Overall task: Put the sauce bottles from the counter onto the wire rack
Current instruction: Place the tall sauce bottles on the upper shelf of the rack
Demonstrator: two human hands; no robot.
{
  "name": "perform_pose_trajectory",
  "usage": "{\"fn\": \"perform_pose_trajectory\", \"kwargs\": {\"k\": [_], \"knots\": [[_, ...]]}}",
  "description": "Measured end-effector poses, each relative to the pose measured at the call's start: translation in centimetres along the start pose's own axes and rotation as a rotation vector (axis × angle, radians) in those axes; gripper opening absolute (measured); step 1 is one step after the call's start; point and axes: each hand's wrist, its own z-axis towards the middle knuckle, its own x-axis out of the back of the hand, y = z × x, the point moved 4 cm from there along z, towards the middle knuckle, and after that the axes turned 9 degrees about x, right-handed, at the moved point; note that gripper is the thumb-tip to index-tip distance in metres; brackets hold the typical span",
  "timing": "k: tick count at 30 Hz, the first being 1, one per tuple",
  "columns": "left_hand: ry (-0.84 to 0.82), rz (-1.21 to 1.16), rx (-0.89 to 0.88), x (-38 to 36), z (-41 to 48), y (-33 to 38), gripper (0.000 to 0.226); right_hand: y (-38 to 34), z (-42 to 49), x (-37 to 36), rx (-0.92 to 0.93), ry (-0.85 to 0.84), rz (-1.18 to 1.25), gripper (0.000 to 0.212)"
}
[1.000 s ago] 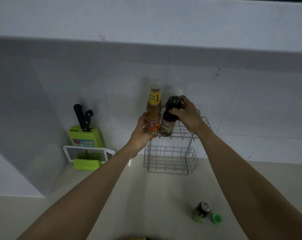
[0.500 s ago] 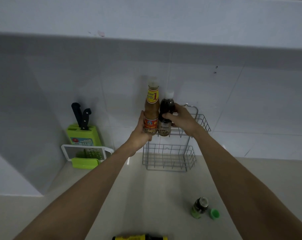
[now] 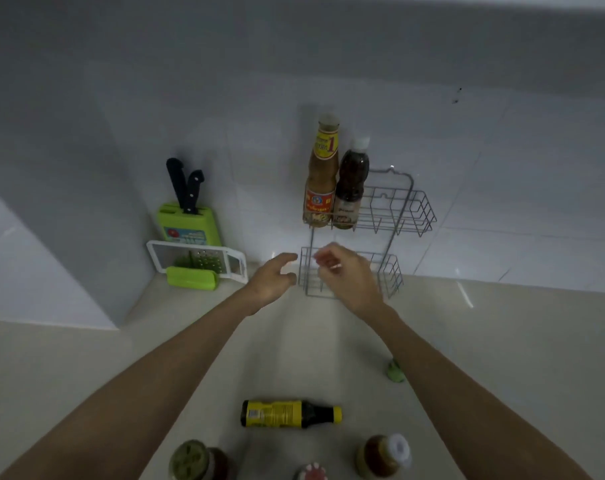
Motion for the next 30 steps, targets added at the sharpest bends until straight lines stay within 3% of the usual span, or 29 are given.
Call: {"fn": "perform_pose_trajectory", "kwargs": {"k": [3, 6, 8, 10, 14, 18, 23, 26, 28, 30], "knots": [[-0.059, 0.044, 0.070, -0.5, -1.8, -5.1, 0.047, 1.3, -5.1, -5.0, -0.062, -0.533, -0.052, 0.019], [-0.063, 0.046, 0.153, 0.2, -3.3, -9.3, 0.044, 2.5, -9.8, -9.0, -0.120, -1.053, -0.193, 0.045], [-0.038, 0.039, 0.191, 0.9, -3.9, -11.4, 0.042, 3.2, -12.2, -10.8, -0.127, -1.262, -0.322, 0.063], [-0.021, 0.032, 0.220, 1.5, -4.2, -12.9, 0.041, 3.6, -13.8, -11.9, -0.075, -1.344, -0.417, 0.070], [-0.011, 0.013, 0.248, 1.8, -4.0, -14.4, 0.040, 3.4, -14.4, -12.7, 0.150, -1.347, -0.488, 0.054], [-0.016, -0.009, 0.259, 1.2, -3.3, -14.2, 0.040, 3.8, -13.2, -12.7, 0.280, -1.242, -0.563, 0.036], [-0.046, -0.019, 0.266, 0.6, -2.7, -13.8, 0.042, 4.7, -12.8, -12.3, 0.429, -1.028, -0.660, 0.047], [-0.050, -0.031, 0.286, 0.7, -2.5, -14.1, 0.043, 5.2, -12.6, -12.0, 0.169, -0.834, -0.543, 0.047], [-0.039, -0.039, 0.303, 0.8, -2.4, -14.4, 0.043, 5.2, -12.2, -11.7, -0.169, -0.649, -0.510, 0.036], [-0.029, -0.052, 0.326, 1.0, -2.3, -14.7, 0.043, 5.2, -12.3, -11.8, -0.542, -0.609, -0.454, 0.044]]}}
